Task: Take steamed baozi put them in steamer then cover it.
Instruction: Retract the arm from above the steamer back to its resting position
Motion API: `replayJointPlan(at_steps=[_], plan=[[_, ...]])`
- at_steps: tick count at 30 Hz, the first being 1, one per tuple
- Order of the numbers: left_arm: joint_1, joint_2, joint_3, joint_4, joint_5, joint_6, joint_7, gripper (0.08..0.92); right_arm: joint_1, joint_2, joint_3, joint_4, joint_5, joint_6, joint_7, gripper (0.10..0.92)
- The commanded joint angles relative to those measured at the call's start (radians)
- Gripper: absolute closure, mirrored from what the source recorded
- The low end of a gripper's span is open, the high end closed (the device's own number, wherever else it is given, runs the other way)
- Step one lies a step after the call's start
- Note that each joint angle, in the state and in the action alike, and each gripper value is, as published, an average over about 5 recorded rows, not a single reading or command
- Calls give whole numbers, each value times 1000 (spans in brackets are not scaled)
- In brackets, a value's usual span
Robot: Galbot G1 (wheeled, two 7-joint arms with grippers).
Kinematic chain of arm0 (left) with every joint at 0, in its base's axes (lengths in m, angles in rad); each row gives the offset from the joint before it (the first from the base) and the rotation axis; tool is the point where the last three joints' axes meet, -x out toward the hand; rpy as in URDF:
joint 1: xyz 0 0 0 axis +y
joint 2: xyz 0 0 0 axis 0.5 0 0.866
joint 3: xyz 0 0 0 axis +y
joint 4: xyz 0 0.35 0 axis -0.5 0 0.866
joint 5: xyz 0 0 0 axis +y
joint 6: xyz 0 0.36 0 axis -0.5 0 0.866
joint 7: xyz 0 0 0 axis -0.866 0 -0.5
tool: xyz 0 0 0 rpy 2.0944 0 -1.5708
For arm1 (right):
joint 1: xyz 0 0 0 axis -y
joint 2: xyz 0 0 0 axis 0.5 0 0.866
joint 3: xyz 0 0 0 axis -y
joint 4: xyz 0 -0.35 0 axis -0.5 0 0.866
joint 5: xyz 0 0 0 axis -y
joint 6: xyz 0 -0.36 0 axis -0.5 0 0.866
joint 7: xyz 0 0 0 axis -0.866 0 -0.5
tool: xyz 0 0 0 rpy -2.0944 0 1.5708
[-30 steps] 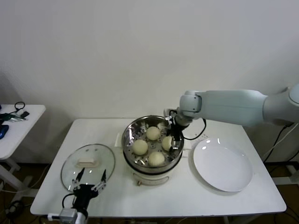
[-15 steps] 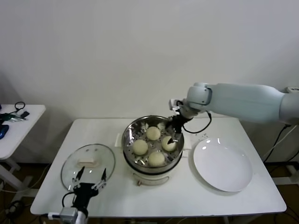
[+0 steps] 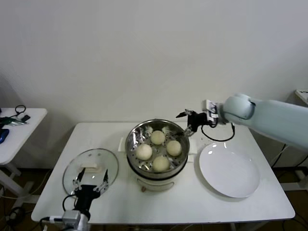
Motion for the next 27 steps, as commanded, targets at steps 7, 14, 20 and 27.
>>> replayJointPlan(at_steps=[7, 14, 20, 27], plan=[[-5, -20, 2, -27, 75, 11, -11, 177, -1040, -252, 1049, 122, -163, 249, 363, 203], [-9, -17, -3, -27, 153, 17, -18, 177, -1358, -120, 1379, 141, -243, 255, 410, 203], [-12, -14, -13, -25, 373, 22, -17, 177, -1583, 42, 1629, 171, -280, 226, 403, 203], [-26, 15, -33, 12, 658, -4, -48, 177, -1705, 207, 1809, 213, -307, 182, 398, 203]])
